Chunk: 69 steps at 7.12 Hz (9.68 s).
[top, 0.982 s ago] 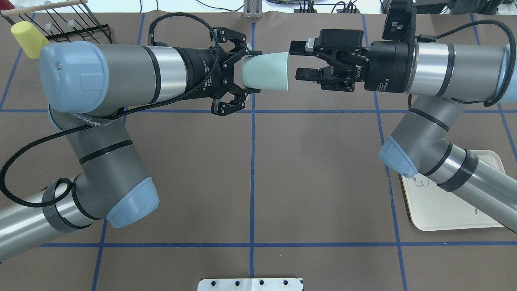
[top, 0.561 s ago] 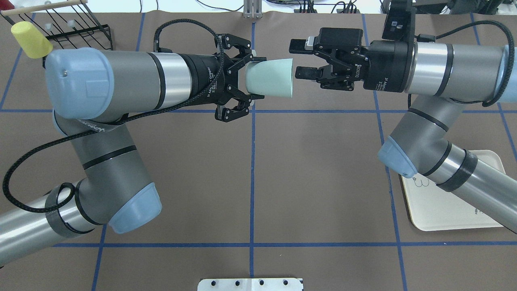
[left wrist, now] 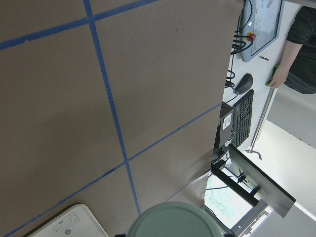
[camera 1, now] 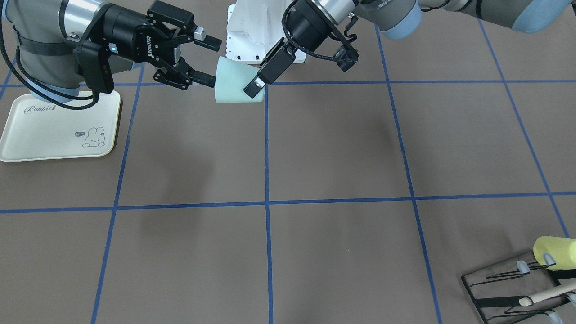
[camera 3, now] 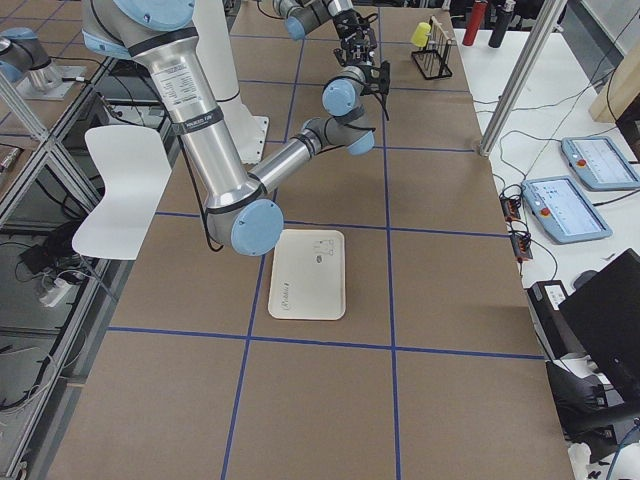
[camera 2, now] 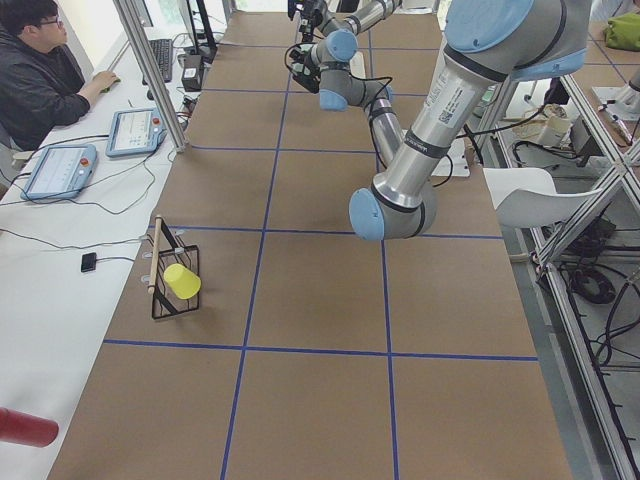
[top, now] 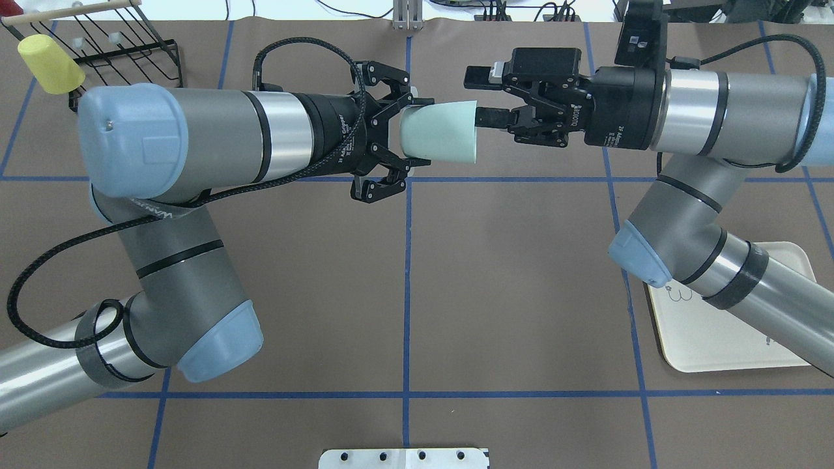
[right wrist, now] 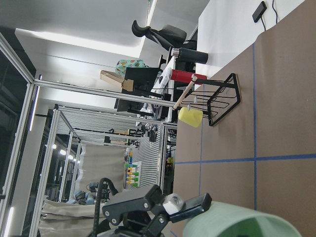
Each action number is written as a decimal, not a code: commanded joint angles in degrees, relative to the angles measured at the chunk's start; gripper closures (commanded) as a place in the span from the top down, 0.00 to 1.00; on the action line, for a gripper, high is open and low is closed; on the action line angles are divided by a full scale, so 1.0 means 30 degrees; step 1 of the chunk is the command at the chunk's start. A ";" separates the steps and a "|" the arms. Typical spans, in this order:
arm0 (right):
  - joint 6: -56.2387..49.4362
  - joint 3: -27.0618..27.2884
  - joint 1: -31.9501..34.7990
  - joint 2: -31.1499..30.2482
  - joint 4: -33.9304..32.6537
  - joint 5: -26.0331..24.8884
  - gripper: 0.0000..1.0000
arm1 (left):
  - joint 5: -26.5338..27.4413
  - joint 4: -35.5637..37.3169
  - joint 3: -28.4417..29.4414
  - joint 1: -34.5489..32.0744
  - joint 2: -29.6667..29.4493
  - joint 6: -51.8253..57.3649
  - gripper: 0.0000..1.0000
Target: Left arm grabs green cup and hands to right arm on tray
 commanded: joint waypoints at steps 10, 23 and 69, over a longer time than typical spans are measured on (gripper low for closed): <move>0.0074 -0.0036 -0.0288 -0.0029 0.0000 -0.0059 0.49 | 0.0000 -0.0010 -0.0187 0.0070 -0.0001 -0.0313 0.00; 0.0191 -0.0007 -0.0435 -0.0205 0.0000 0.0028 0.35 | 0.0000 -0.0010 0.0018 0.0158 -0.0001 -0.0371 0.00; -3.1361 0.5062 0.1646 -1.3916 -2.2588 0.3075 0.22 | -0.0147 0.5674 -0.2268 -0.5731 0.6942 2.6553 1.00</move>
